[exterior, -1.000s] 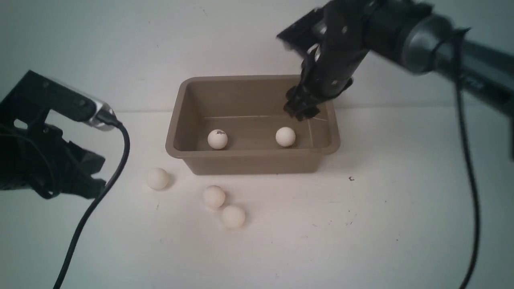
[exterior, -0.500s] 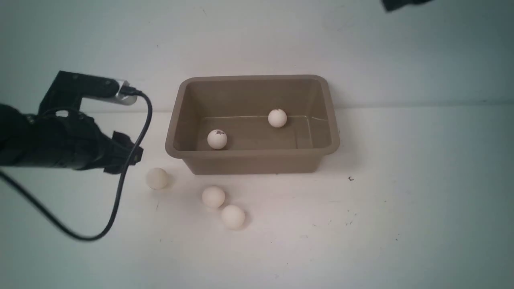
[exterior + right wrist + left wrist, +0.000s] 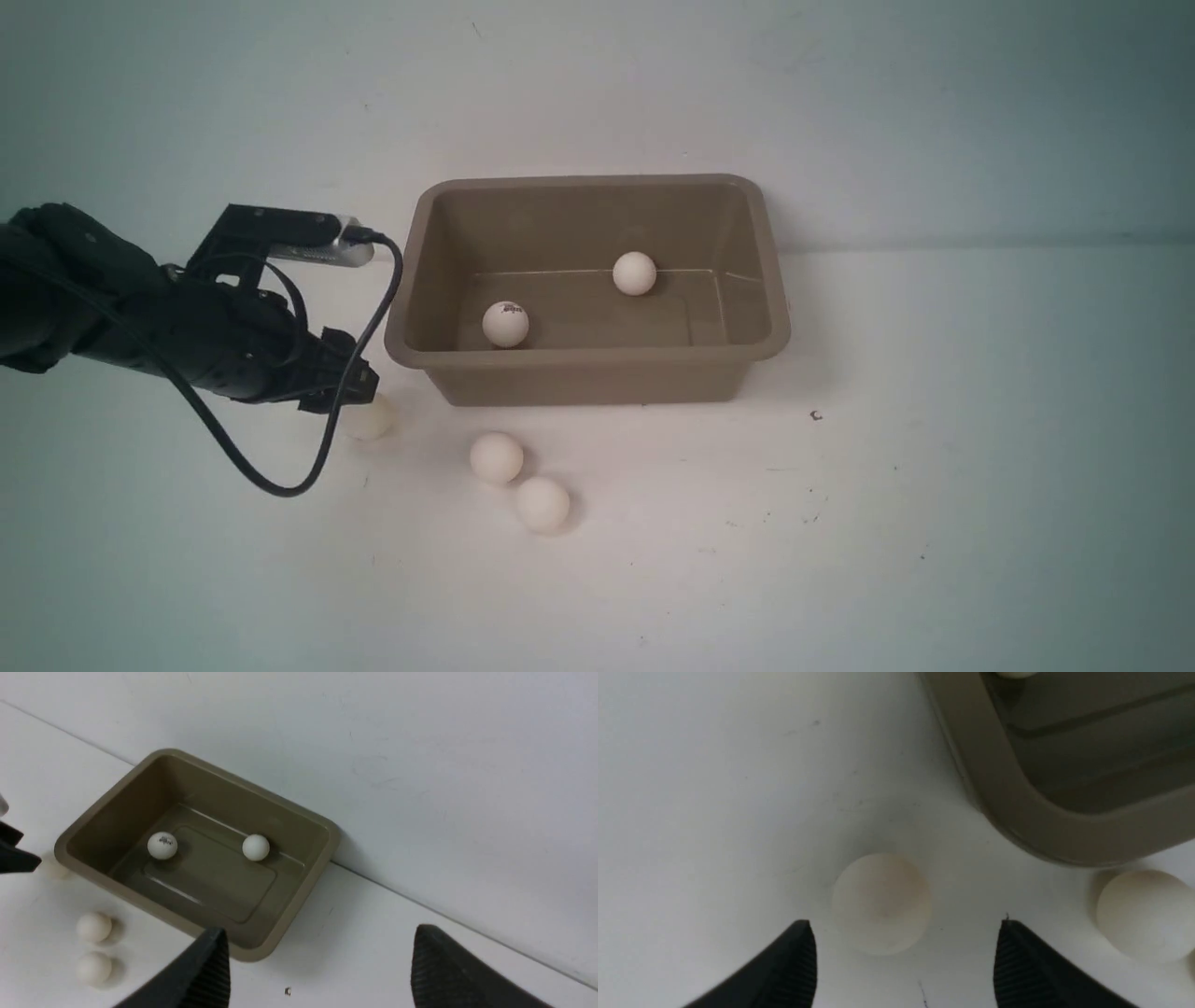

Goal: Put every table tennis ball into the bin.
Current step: Use the left arm to clamp the table tennis ball closest to it

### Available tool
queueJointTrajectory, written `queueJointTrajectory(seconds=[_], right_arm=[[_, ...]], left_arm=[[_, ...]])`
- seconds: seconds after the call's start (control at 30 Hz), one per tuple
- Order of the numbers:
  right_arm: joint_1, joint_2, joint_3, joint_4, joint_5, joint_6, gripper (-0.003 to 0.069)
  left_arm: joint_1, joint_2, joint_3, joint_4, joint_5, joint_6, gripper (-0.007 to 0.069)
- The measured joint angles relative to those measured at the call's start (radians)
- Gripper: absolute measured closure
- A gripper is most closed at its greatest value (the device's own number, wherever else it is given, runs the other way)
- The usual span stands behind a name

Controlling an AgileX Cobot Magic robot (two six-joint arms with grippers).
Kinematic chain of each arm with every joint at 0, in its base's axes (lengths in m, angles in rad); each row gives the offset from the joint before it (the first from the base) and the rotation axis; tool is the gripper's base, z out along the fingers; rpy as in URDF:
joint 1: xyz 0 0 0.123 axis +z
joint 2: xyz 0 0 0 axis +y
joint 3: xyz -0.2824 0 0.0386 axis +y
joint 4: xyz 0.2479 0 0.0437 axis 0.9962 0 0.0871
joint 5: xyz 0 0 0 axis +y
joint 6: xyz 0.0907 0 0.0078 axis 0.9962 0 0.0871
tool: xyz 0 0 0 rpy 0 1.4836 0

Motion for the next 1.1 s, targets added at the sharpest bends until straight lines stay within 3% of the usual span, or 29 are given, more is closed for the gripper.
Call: queueJointTrajectory(seconds=[0.27, 0.63, 1.0, 1.1], right_arm=[[0.000, -0.108, 0.174, -0.022, 0.003, 0.000, 0.0183], [0.000, -0.152, 0.237, -0.026, 0.004, 0.000, 0.0183], [0.000, -0.152, 0.237, -0.025, 0.004, 0.000, 0.0183], [0.000, -0.152, 0.237, -0.025, 0.004, 0.000, 0.0184]], left_arm=[[0.000, 0.047, -0.003, -0.041, -0.016, 0.051, 0.0164], [-0.002, 0.101, -0.023, -0.206, -0.040, 0.234, 0.0164], [-0.002, 0.164, -0.023, -0.227, -0.050, 0.251, 0.0167], [-0.002, 0.169, -0.023, -0.231, -0.069, 0.252, 0.0210]])
